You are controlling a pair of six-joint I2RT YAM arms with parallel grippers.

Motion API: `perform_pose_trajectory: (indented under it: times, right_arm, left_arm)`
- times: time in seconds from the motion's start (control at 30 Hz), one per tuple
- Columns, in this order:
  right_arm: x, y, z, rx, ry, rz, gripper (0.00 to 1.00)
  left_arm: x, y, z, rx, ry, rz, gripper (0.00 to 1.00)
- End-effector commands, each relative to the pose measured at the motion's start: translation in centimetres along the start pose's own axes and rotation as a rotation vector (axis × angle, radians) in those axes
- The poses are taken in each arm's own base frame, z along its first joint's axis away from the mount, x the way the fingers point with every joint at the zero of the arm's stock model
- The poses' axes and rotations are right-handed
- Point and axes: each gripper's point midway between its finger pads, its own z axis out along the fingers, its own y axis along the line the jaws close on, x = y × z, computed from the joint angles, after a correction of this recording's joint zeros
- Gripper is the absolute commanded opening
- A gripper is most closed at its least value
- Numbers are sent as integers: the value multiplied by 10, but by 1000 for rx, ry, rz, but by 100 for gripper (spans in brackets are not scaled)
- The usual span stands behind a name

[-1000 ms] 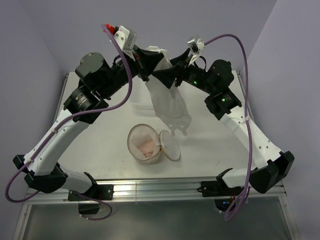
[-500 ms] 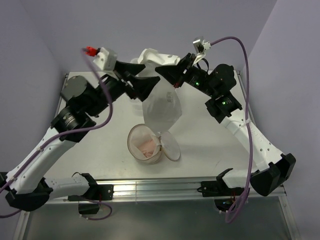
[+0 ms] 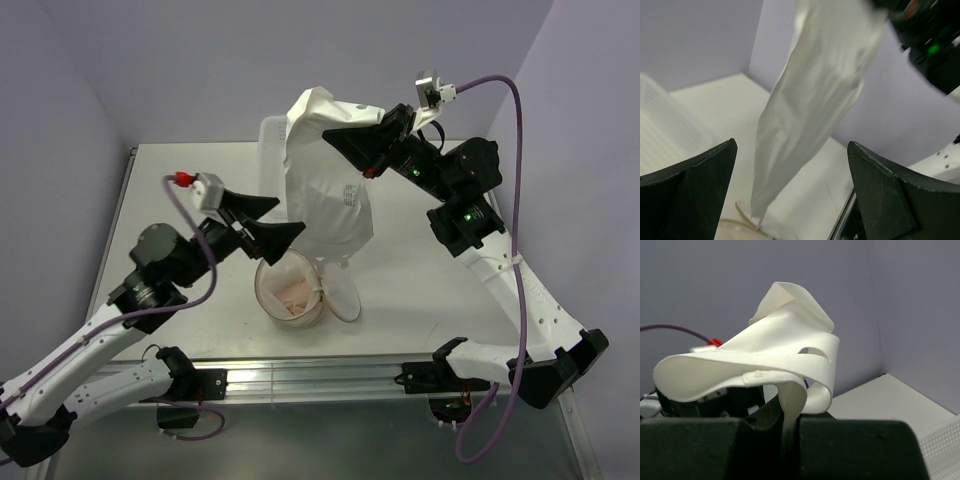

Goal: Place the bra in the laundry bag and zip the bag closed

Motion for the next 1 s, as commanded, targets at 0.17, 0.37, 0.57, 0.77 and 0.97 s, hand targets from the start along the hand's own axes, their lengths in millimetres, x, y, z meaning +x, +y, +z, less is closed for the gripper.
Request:
perform_pose_trajectory:
  times: [0.17,0.37,0.57,0.77,0.97]
  right_arm:
    - [-18,26,-4,-89,-48,-1,0]
    - [-14,26,-6,-92,-39,-1,0]
    - [2,36,-15,-163,18,-54,0]
    - [25,67,-45,-332,70,-171,0]
    - [44,84,-72,-405,104,-227,4]
  left_arm:
    - [37,-1,22,77,70,7,99]
    - [43,-4,35,120,58,-2,42]
    - [47,-4,38,107,56,-96,0]
    - [53,20,51,-32,81,-148,0]
    - [48,43,63,-68,99,-203,0]
